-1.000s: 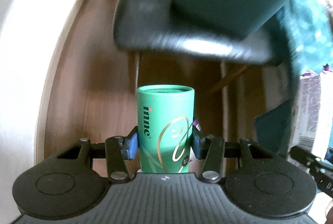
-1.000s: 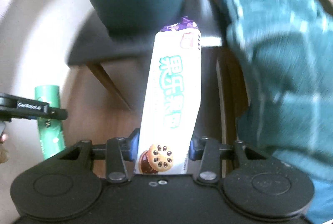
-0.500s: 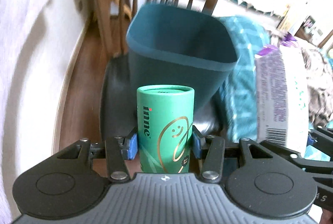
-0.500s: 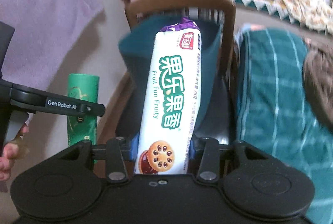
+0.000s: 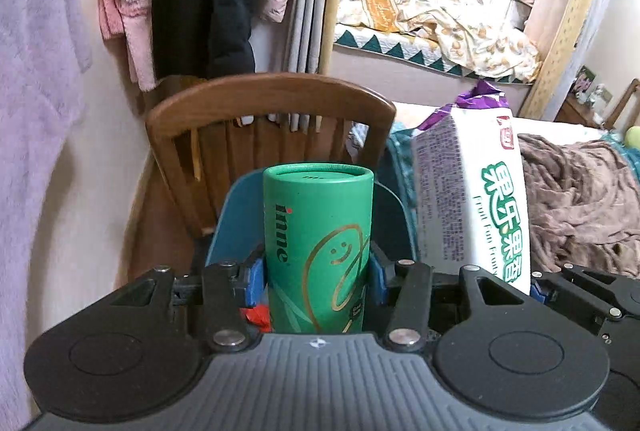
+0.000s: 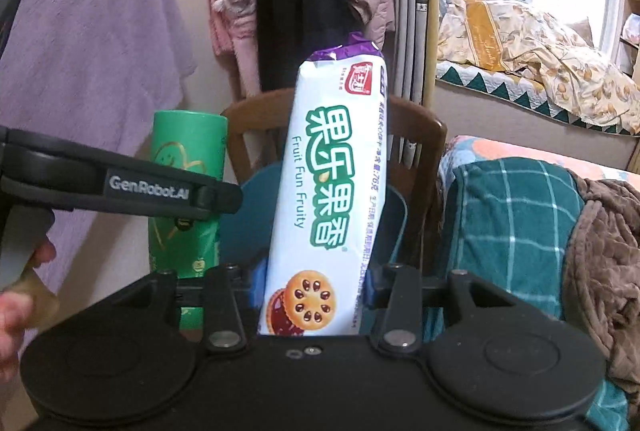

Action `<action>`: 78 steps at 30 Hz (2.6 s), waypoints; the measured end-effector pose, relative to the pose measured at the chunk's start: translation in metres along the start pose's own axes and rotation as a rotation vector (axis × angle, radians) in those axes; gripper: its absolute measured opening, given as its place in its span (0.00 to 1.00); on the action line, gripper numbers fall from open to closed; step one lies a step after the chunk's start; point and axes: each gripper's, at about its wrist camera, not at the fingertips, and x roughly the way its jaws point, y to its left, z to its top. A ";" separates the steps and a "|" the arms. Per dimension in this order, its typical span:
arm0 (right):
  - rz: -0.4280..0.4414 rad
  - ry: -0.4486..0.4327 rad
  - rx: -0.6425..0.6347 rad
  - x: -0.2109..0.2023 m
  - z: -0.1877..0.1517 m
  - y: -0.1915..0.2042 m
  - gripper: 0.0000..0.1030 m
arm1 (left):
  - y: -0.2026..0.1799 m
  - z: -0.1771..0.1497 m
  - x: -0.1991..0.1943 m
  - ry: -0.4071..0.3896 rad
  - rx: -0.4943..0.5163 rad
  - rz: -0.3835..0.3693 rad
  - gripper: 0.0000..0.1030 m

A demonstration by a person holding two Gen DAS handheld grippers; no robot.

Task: Collect trash
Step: 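Lift the can and biscuit pack with both tools over the wastebasket, then open both tools to drop can and biscuit pack into the wastebasket, then withdraw both tools from the wastebasket and lower toward the trash pile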

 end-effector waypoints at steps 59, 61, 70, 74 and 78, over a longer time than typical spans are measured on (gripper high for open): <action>0.079 0.056 0.048 0.010 -0.009 0.001 0.88 | 0.024 -0.035 0.019 0.106 0.032 0.020 0.69; 0.086 0.037 0.035 -0.005 -0.015 0.005 0.90 | 0.025 -0.042 0.003 0.091 0.041 0.009 0.70; 0.102 -0.001 0.021 -0.055 -0.058 0.017 0.98 | 0.031 -0.092 -0.053 0.032 0.067 -0.046 0.78; 0.109 -0.011 0.029 -0.071 -0.086 0.018 1.00 | 0.035 -0.124 -0.064 0.039 0.051 -0.074 0.79; 0.102 -0.013 0.027 -0.079 -0.123 0.017 1.00 | 0.036 -0.162 -0.064 0.065 0.044 -0.091 0.79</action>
